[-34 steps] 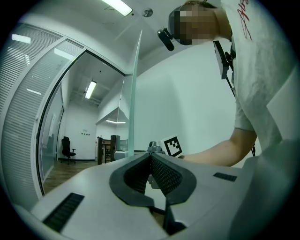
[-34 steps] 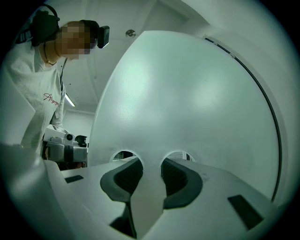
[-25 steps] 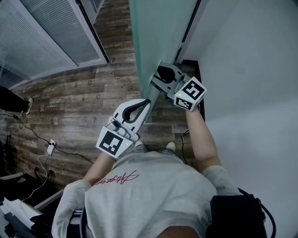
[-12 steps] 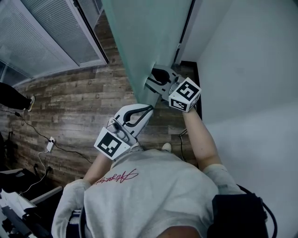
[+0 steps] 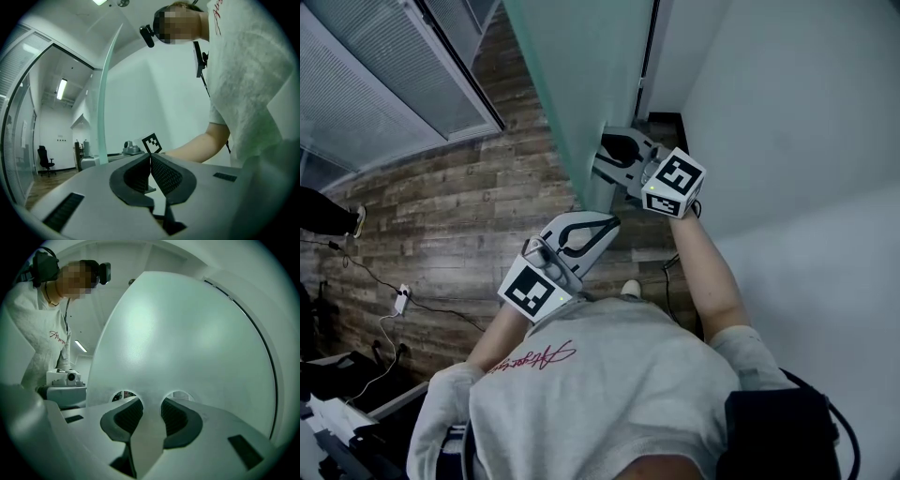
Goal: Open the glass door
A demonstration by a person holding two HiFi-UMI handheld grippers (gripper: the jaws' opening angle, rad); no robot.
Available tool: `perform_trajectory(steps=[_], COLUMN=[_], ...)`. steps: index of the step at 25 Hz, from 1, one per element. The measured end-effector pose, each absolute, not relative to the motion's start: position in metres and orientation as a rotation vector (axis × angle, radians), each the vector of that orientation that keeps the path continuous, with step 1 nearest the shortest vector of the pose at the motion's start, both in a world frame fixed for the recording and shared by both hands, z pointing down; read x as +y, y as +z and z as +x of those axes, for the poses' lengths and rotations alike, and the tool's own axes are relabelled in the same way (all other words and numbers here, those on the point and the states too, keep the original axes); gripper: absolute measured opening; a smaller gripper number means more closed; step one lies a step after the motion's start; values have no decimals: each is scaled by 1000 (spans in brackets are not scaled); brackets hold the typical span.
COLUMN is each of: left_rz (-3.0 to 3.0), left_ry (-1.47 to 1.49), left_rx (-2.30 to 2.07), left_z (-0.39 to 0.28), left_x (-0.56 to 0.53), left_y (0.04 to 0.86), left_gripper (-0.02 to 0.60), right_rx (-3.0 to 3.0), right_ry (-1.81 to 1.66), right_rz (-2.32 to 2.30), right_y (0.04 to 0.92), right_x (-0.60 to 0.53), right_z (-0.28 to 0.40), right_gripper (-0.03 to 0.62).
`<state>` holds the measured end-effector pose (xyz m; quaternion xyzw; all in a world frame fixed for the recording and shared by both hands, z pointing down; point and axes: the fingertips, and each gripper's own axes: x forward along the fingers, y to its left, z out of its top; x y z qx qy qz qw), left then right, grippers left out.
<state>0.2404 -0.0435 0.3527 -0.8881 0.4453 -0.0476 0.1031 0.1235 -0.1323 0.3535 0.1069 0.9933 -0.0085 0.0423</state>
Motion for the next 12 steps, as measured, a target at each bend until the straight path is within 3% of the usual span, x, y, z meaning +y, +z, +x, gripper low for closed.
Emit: perform_trajectory(steps=[12], left_rz=[-2729], left_ry=[-46], left_rx=[1165], left_z=[317], left_x=[-60], left_y=[352], left_gripper=[17], right_rx=[3006], right_ry=[-35], right_rz=[357], right_y=[354], right_x=[-146], right_z=[187], right_gripper=[126])
